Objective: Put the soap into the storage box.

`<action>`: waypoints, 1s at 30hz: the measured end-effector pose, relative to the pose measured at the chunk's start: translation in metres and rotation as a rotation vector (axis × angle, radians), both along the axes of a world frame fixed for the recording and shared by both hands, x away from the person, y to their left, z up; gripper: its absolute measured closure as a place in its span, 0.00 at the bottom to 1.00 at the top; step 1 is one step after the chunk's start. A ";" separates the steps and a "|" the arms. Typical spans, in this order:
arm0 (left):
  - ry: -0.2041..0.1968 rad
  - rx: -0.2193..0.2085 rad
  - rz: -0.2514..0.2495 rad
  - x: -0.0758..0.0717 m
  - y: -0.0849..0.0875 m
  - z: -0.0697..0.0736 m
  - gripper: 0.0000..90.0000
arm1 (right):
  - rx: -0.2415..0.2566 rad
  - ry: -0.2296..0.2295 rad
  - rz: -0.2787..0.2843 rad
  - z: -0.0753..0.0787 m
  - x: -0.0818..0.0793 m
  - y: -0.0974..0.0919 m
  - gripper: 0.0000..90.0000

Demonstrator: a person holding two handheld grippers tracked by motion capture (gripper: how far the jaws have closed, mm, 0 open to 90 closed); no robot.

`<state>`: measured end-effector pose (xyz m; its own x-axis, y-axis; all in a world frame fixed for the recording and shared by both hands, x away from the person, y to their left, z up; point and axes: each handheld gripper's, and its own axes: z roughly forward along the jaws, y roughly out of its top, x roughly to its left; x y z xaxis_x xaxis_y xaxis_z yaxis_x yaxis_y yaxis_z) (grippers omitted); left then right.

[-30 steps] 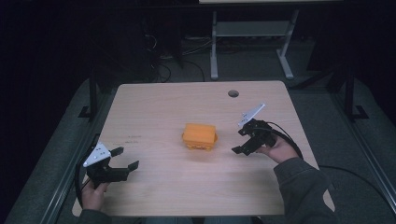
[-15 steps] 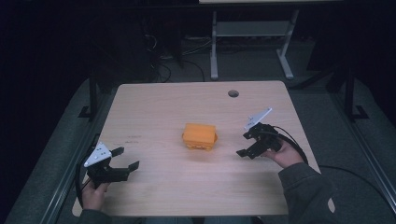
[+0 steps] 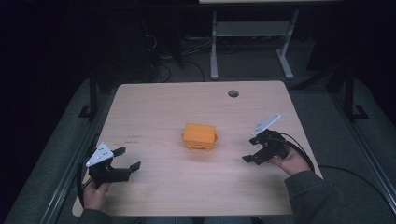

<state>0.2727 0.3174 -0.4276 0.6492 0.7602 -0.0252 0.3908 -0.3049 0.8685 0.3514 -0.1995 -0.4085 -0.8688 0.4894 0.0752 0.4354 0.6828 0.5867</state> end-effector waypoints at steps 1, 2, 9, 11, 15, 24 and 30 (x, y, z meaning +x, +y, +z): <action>0.001 -0.001 0.001 0.000 0.000 0.000 0.16 | 0.000 0.000 0.000 0.000 0.000 0.000 0.23; 0.001 -0.001 0.003 0.000 0.000 0.000 0.16 | 0.005 0.002 -0.007 -0.002 -0.003 -0.004 0.23; 0.003 0.002 0.002 0.000 0.000 -0.001 0.16 | 0.019 0.002 -0.023 -0.008 -0.015 -0.014 0.23; -0.001 -0.002 0.003 0.000 -0.001 -0.001 0.16 | 0.021 0.002 -0.024 -0.008 -0.016 -0.014 0.23; 0.002 -0.006 0.008 0.000 0.000 -0.002 0.16 | 0.020 -0.007 -0.028 -0.010 -0.022 -0.019 0.23; 0.007 0.007 0.005 -0.001 -0.002 -0.002 0.16 | 0.036 -0.024 -0.052 -0.023 -0.045 -0.033 0.23; 0.005 0.012 0.005 0.000 -0.001 -0.002 0.16 | 0.060 -0.032 -0.096 -0.038 -0.065 -0.046 0.21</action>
